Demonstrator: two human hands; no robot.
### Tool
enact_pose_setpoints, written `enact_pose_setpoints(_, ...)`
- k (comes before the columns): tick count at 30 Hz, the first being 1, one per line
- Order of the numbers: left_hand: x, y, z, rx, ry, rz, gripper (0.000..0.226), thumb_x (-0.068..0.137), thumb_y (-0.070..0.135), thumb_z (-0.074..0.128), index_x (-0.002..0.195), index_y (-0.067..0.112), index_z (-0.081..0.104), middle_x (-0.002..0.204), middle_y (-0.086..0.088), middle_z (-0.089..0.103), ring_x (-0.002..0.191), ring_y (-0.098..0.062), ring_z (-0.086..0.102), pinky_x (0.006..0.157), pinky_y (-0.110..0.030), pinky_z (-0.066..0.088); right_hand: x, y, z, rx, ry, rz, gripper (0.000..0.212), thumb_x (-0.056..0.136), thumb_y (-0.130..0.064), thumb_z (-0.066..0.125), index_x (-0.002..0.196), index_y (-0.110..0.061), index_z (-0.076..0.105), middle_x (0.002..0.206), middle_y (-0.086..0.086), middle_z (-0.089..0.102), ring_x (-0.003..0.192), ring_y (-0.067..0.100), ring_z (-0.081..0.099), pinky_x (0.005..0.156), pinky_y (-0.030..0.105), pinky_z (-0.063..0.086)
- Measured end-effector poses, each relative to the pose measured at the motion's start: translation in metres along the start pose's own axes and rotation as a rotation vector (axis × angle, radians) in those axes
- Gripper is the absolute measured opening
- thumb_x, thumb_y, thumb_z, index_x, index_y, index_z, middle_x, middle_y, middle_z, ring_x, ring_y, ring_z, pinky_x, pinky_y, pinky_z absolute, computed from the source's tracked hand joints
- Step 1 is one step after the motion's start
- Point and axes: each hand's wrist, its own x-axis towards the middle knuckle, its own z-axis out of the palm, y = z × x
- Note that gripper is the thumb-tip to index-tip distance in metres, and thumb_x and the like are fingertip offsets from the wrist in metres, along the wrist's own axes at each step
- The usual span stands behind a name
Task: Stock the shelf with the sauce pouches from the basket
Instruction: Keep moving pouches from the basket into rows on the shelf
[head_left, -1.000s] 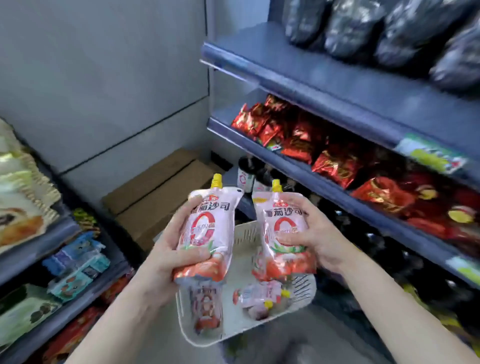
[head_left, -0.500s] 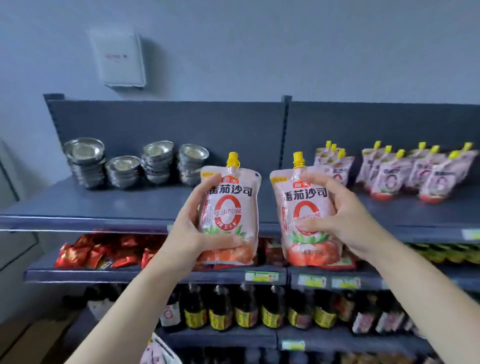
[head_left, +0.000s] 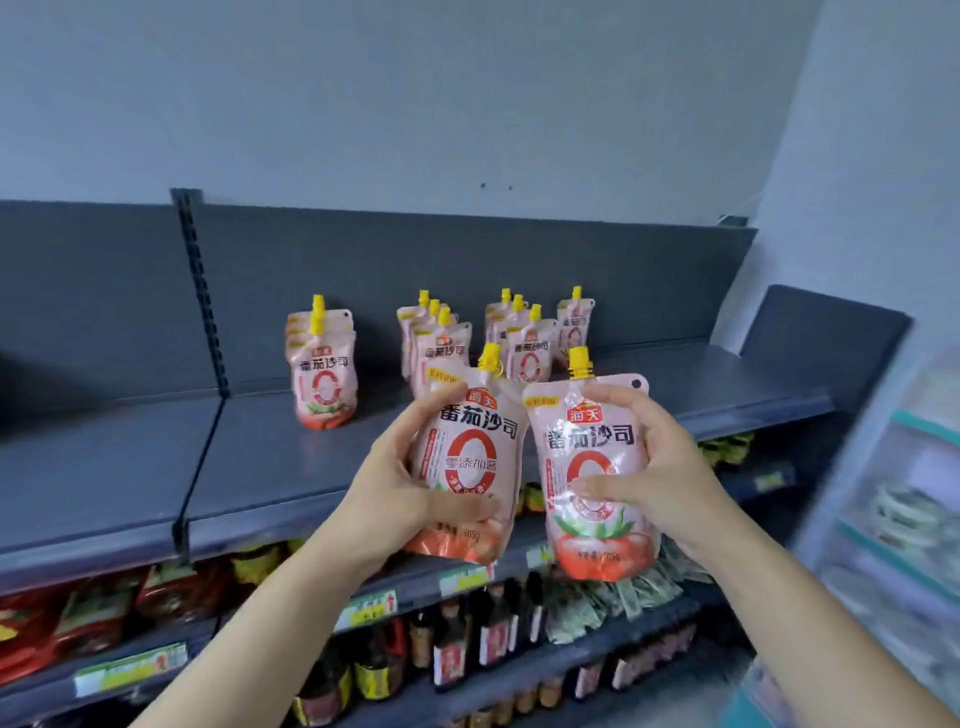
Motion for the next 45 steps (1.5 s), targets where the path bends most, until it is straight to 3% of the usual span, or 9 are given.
enact_pose_setpoints(5, 0.085, -0.028, 0.051, 0.026, -0.023, 0.050, 0.097, 0.045, -0.014, 0.087, 0.128, 0.028, 0.058, 0.124, -0.003, 0.064, 0.106, -0.023, 0.067, 0.079, -0.038, 0.058, 0.043, 0.037, -0.063, 0.020, 0.105, 0.027, 0.077, 0.059, 0.014, 0.082, 0.107, -0.044, 0.064, 0.113, -0.009, 0.067, 0.101, 0.010, 0.066, 0.075, 0.030, 0.059)
enact_pose_setpoints(13, 0.247, -0.103, 0.113, 0.043, -0.058, 0.092, 0.096, 0.049, -0.015, 0.088, 0.127, 0.032, 0.057, 0.126, -0.002, 0.061, 0.107, -0.018, 0.066, 0.081, -0.038, 0.059, 0.161, 0.107, -0.137, -0.027, 0.192, 0.069, 0.074, 0.060, 0.011, 0.083, 0.107, -0.044, 0.063, 0.113, -0.003, 0.068, 0.106, 0.018, 0.066, 0.084, 0.047, 0.058)
enact_pose_setpoints(18, 0.341, -0.139, 0.149, -0.018, -0.008, 0.042, 0.093, 0.052, -0.015, 0.086, 0.123, 0.035, 0.055, 0.119, 0.002, 0.061, 0.100, -0.017, 0.068, 0.073, -0.030, 0.059, 0.241, 0.142, -0.186, 0.033, 0.271, 0.097, 0.070, 0.063, 0.013, 0.081, 0.110, -0.036, 0.062, 0.110, -0.005, 0.068, 0.095, 0.012, 0.070, 0.066, 0.030, 0.059)
enact_pose_setpoints(20, 0.370, -0.152, 0.165, -0.042, 0.047, 0.000, 0.095, 0.055, -0.015, 0.084, 0.129, 0.034, 0.050, 0.118, 0.004, 0.060, 0.098, -0.014, 0.067, 0.071, -0.028, 0.059, 0.267, 0.160, -0.204, 0.073, 0.289, 0.111, 0.070, 0.065, 0.015, 0.079, 0.110, -0.036, 0.062, 0.110, -0.006, 0.068, 0.094, 0.012, 0.070, 0.063, 0.028, 0.058)
enact_pose_setpoints(27, 0.448, -0.200, 0.200, -0.178, 0.317, -0.161, 0.120, 0.062, -0.012, 0.080, 0.141, 0.047, 0.011, 0.128, 0.000, 0.056, 0.108, -0.022, 0.065, 0.082, -0.044, 0.059, 0.349, 0.235, -0.244, 0.132, 0.173, 0.105, 0.062, 0.069, 0.009, 0.079, 0.107, -0.038, 0.062, 0.112, -0.004, 0.068, 0.099, 0.016, 0.068, 0.072, 0.038, 0.060)
enact_pose_setpoints(33, 0.490, -0.220, 0.200, -0.015, 0.379, -0.113, 0.069, 0.058, -0.020, 0.078, 0.112, 0.015, 0.055, 0.103, -0.011, 0.072, 0.094, -0.029, 0.071, 0.073, -0.044, 0.060, 0.411, 0.285, -0.253, 0.193, 0.105, 0.013, 0.044, 0.073, -0.003, 0.081, 0.103, -0.031, 0.064, 0.107, -0.016, 0.065, 0.097, 0.007, 0.067, 0.072, 0.028, 0.059)
enact_pose_setpoints(38, 0.502, -0.242, 0.191, 0.064, 0.464, -0.063, 0.059, 0.059, -0.026, 0.072, 0.099, 0.017, 0.064, 0.093, -0.005, 0.074, 0.089, -0.020, 0.071, 0.074, -0.039, 0.059, 0.438, 0.314, -0.239, 0.202, 0.140, -0.138, 0.041, 0.071, -0.003, 0.082, 0.098, -0.025, 0.061, 0.105, -0.017, 0.062, 0.097, -0.004, 0.060, 0.077, 0.016, 0.050)
enact_pose_setpoints(41, 0.500, -0.244, 0.183, 0.069, 0.488, -0.104, 0.052, 0.068, -0.024, 0.070, 0.099, 0.018, 0.064, 0.088, 0.000, 0.076, 0.085, -0.017, 0.073, 0.072, -0.035, 0.060, 0.447, 0.325, -0.237, 0.195, 0.133, -0.209, 0.040, 0.073, -0.004, 0.081, 0.100, -0.023, 0.059, 0.103, -0.019, 0.060, 0.101, -0.001, 0.059, 0.084, 0.027, 0.051)
enact_pose_setpoints(45, 0.490, -0.251, 0.174, 0.389, 0.327, -0.254, 0.051, 0.065, -0.011, 0.081, 0.107, 0.012, 0.065, 0.100, -0.001, 0.075, 0.094, -0.017, 0.072, 0.080, -0.032, 0.059, 0.448, 0.332, -0.238, 0.193, 0.089, -0.272, 0.042, 0.073, -0.007, 0.081, 0.103, -0.024, 0.057, 0.108, -0.017, 0.061, 0.108, 0.007, 0.059, 0.091, 0.028, 0.050)
